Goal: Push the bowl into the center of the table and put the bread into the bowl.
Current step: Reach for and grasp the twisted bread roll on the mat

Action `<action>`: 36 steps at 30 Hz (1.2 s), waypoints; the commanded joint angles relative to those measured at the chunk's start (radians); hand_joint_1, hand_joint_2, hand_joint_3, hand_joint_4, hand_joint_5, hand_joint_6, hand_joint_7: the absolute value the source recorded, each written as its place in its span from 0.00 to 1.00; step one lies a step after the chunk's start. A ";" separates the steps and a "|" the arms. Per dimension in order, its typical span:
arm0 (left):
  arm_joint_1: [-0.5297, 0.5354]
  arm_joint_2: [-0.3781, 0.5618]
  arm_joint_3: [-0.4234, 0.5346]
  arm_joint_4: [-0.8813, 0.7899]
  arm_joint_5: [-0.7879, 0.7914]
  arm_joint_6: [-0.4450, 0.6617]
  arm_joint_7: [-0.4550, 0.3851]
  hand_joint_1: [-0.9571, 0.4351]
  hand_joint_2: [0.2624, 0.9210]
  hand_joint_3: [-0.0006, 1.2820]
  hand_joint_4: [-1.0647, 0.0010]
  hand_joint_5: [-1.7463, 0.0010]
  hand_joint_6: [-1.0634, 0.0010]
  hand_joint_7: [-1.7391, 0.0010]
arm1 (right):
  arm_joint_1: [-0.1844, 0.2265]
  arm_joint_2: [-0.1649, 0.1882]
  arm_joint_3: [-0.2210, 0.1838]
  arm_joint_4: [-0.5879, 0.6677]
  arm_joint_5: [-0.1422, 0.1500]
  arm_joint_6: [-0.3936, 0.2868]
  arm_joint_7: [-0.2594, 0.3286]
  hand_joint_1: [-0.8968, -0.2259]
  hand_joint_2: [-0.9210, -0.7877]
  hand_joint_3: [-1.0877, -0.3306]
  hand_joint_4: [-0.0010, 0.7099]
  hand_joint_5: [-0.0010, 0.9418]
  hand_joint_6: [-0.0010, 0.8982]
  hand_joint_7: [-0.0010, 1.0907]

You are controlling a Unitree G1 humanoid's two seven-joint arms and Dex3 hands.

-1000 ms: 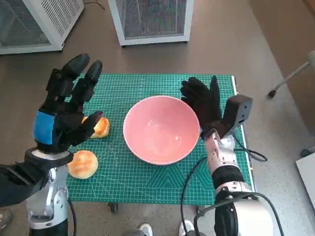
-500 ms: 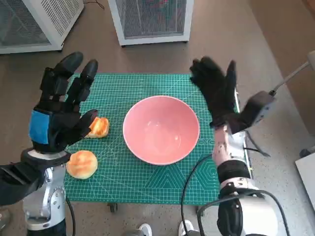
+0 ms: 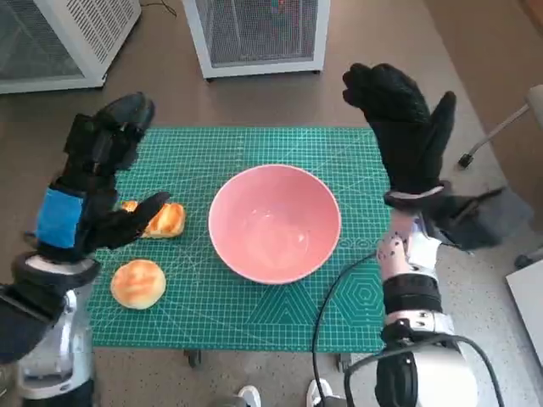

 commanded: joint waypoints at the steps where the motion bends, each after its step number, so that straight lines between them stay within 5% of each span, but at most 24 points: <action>1: 0.013 0.264 -0.023 -0.148 0.276 0.263 -0.133 0.36 0.81 0.03 0.94 1.00 1.00 0.81 | 0.081 0.004 0.029 -0.087 0.036 0.019 0.049 0.54 0.00 0.69 0.44 0.00 0.56 0.02; 6: -0.036 0.358 -0.094 -0.185 0.361 0.496 -0.244 0.52 0.67 0.01 0.99 1.00 0.97 0.89 | 0.095 0.003 0.040 -0.110 0.040 0.021 0.043 0.56 0.00 0.71 0.44 0.00 0.56 0.01; 10: -0.082 0.404 -0.175 -0.161 0.428 0.613 -0.306 0.64 0.65 0.00 0.99 1.00 0.89 0.94 | 0.101 0.002 0.047 -0.111 0.043 0.027 0.035 0.56 0.00 0.72 0.44 0.00 0.56 0.01; 16: -0.148 0.434 -0.296 -0.111 0.496 0.736 -0.391 0.68 0.66 0.00 0.99 1.00 0.86 0.97 | 0.109 0.002 0.056 -0.108 0.049 0.043 0.027 0.56 0.00 0.74 0.44 0.00 0.56 0.01; 36: -0.240 0.379 -0.498 0.121 0.634 0.735 -0.390 0.67 0.66 0.00 0.98 1.00 0.82 0.99 | 0.132 0.001 0.074 -0.134 0.062 0.078 0.011 0.56 0.00 0.77 0.46 0.01 0.56 0.01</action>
